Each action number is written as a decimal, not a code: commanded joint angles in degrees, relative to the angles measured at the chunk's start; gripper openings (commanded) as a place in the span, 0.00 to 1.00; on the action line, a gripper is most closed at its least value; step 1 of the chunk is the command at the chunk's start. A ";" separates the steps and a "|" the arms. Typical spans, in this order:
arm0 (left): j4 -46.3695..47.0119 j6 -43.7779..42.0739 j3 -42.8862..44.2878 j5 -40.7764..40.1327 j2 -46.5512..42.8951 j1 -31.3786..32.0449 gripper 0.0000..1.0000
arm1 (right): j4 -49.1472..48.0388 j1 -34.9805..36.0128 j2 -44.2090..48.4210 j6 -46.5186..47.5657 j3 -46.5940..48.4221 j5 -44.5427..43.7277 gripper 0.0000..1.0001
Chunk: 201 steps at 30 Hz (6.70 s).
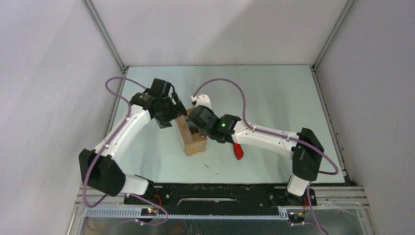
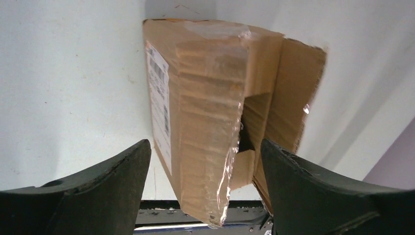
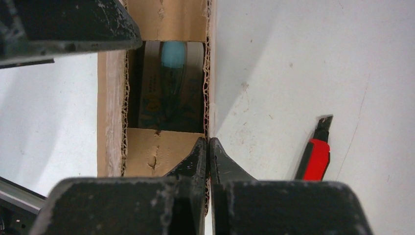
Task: Unpack the express box
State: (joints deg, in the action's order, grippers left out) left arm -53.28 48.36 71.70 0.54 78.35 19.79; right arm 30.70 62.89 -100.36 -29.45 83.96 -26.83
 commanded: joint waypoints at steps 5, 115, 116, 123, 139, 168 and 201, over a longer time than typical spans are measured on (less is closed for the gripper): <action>0.73 -2.43 -1.37 -3.26 3.80 0.51 0.82 | -7.57 -0.32 7.66 -1.39 -4.24 -2.51 0.00; 36.62 -19.13 -18.29 -23.00 -24.45 6.99 0.00 | -28.71 -9.06 17.11 -7.80 -14.36 19.65 0.62; 36.92 -19.78 -18.36 -22.48 -24.63 7.09 0.00 | -27.44 -9.21 16.99 -6.36 -13.50 18.95 0.63; 39.06 -21.99 -18.68 -20.50 -25.70 7.63 0.00 | -26.63 -10.91 12.69 5.43 -10.49 18.31 0.72; 38.16 -35.10 -10.60 -27.49 -25.68 17.39 0.00 | -43.76 -16.95 4.66 -0.46 -14.14 32.02 0.00; 15.85 -26.27 16.54 -52.29 6.25 26.08 0.00 | -83.57 -24.77 -17.69 -34.56 -21.03 50.52 0.08; 10.20 -15.93 16.34 -57.92 9.89 21.50 0.00 | -69.69 -24.46 8.63 -35.03 -39.96 43.89 0.41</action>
State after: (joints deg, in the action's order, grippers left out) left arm -44.27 30.37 86.54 -53.84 89.60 40.82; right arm -42.61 35.27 -97.51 -64.71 44.23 22.61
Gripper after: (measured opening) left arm 0.015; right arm 0.402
